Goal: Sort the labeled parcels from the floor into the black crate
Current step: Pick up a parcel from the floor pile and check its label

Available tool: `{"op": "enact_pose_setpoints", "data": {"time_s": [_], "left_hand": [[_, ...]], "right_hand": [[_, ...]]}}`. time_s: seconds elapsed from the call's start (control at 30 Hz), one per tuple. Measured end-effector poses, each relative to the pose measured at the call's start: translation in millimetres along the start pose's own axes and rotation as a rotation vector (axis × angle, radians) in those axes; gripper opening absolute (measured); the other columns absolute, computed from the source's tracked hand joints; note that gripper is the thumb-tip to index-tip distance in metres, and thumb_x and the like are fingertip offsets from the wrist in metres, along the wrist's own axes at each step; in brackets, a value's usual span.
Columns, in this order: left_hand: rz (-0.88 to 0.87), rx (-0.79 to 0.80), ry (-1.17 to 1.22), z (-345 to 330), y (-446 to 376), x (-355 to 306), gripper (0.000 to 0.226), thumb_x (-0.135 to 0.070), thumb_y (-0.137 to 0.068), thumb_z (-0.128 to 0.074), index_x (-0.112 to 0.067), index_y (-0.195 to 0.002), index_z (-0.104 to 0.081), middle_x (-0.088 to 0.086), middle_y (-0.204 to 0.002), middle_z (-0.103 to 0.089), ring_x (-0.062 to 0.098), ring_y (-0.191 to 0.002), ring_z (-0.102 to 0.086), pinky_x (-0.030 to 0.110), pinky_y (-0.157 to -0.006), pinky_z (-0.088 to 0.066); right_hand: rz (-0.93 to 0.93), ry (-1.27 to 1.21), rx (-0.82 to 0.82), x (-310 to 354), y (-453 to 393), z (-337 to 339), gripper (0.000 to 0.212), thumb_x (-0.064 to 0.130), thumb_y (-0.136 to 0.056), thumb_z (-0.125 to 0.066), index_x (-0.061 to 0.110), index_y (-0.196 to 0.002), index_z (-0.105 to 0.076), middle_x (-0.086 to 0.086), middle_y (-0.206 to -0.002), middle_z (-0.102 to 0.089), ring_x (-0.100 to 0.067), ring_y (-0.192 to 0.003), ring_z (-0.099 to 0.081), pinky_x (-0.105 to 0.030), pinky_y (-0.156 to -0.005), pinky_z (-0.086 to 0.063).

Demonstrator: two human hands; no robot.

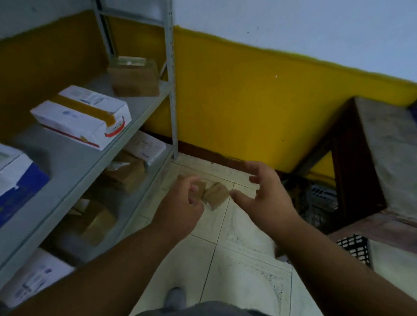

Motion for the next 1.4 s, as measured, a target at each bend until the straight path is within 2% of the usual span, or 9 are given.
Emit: {"op": "enact_pose_setpoints", "data": {"time_s": [0.37,0.67,0.8,0.9,1.03,1.17,1.23,1.3,1.4], "left_hand": [[0.130,0.149,-0.003,-44,-175,38,0.052,-0.028,-0.083,-0.059,-0.052,-0.126,-0.042,-0.029,-0.107,-0.052,-0.004,-0.088,-0.055,0.022,-0.068,-0.046],[0.346,-0.145,0.076,-67,-360,114,0.046,-0.025,-0.088,-0.060,-0.038,-0.131,-0.051,-0.019,-0.121,-0.059,-0.004,-0.099,-0.057,0.026,-0.076,-0.052],[0.494,-0.226,0.181,-107,-423,196,0.040,-0.026,-0.087,-0.060,-0.045,-0.122,-0.052,-0.027,-0.117,-0.059,-0.011,-0.097,-0.056,0.021,-0.070,-0.048],[0.645,-0.225,0.225,-152,-455,286,0.034,-0.028,-0.089,-0.061,-0.039,-0.121,-0.055,-0.023,-0.109,-0.060,0.002,-0.099,-0.060,0.026,-0.068,-0.048],[0.854,-0.176,0.283,-220,-477,420,0.037,-0.023,-0.091,-0.058,-0.028,-0.127,-0.055,-0.005,-0.117,-0.063,0.020,-0.106,-0.063,0.042,-0.088,-0.054],[1.088,-0.224,0.394,-283,-484,536,0.036,-0.020,-0.093,-0.060,-0.019,-0.129,-0.056,0.008,-0.123,-0.064,0.026,-0.108,-0.064,0.047,-0.096,-0.052],[1.232,-0.283,0.521,-310,-481,577,0.029,-0.018,-0.096,-0.057,-0.009,-0.124,-0.061,0.011,-0.108,-0.069,0.023,-0.099,-0.066,0.043,-0.094,-0.054],[1.363,-0.333,0.642,-337,-477,607,0.025,-0.021,-0.099,-0.054,-0.009,-0.120,-0.063,0.006,-0.093,-0.066,0.023,-0.096,-0.067,0.043,-0.093,-0.054],[1.380,-0.400,0.886,-362,-484,637,0.027,-0.038,-0.100,-0.050,-0.021,-0.120,-0.057,0.008,-0.111,-0.063,0.029,-0.109,-0.061,0.049,-0.098,-0.049]], "right_hand": [[-0.068,0.020,0.084,-57,-182,-42,0.066,0.037,-0.082,-0.078,0.037,-0.138,-0.044,0.011,-0.143,-0.045,-0.005,-0.122,-0.048,-0.019,-0.089,-0.042],[-0.036,-0.011,0.348,-151,-411,-180,0.060,0.035,-0.083,-0.077,0.035,-0.135,-0.048,0.010,-0.134,-0.053,-0.005,-0.113,-0.054,-0.026,-0.088,-0.048],[-0.060,-0.017,0.408,-215,-468,-264,0.053,0.042,-0.083,-0.072,0.039,-0.131,-0.049,0.013,-0.133,-0.055,-0.004,-0.110,-0.057,-0.035,-0.089,-0.053],[-0.131,0.014,0.431,-277,-496,-336,0.044,0.048,-0.085,-0.065,0.045,-0.126,-0.049,0.015,-0.128,-0.056,-0.006,-0.108,-0.059,-0.043,-0.090,-0.055],[-0.165,0.100,0.444,-374,-518,-439,0.043,0.038,-0.091,-0.067,0.032,-0.131,-0.054,0.006,-0.133,-0.055,-0.007,-0.104,-0.057,-0.023,-0.076,-0.050],[-0.203,0.218,0.527,-472,-524,-534,0.049,0.039,-0.093,-0.064,0.026,-0.138,-0.051,0.000,-0.137,-0.056,-0.016,-0.112,-0.060,-0.029,-0.082,-0.050],[-0.276,0.230,0.586,-515,-522,-572,0.052,0.040,-0.097,-0.058,0.027,-0.144,-0.044,-0.002,-0.143,-0.051,-0.019,-0.107,-0.062,-0.027,-0.075,-0.049],[-0.394,0.179,0.647,-556,-517,-603,0.058,0.036,-0.099,-0.056,0.029,-0.151,-0.032,-0.005,-0.149,-0.045,-0.025,-0.107,-0.064,-0.036,-0.076,-0.057],[-0.415,0.171,0.778,-594,-519,-640,0.063,0.027,-0.099,-0.056,0.026,-0.154,-0.025,-0.008,-0.153,-0.040,-0.036,-0.125,-0.055,-0.052,-0.097,-0.053]]}}
Point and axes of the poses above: each hand's wrist, its own y-axis away from the middle knuckle, its own z-axis out of the back of the hand, x = y × z, the point moved 4 cm from there along -y, towards the middle knuckle
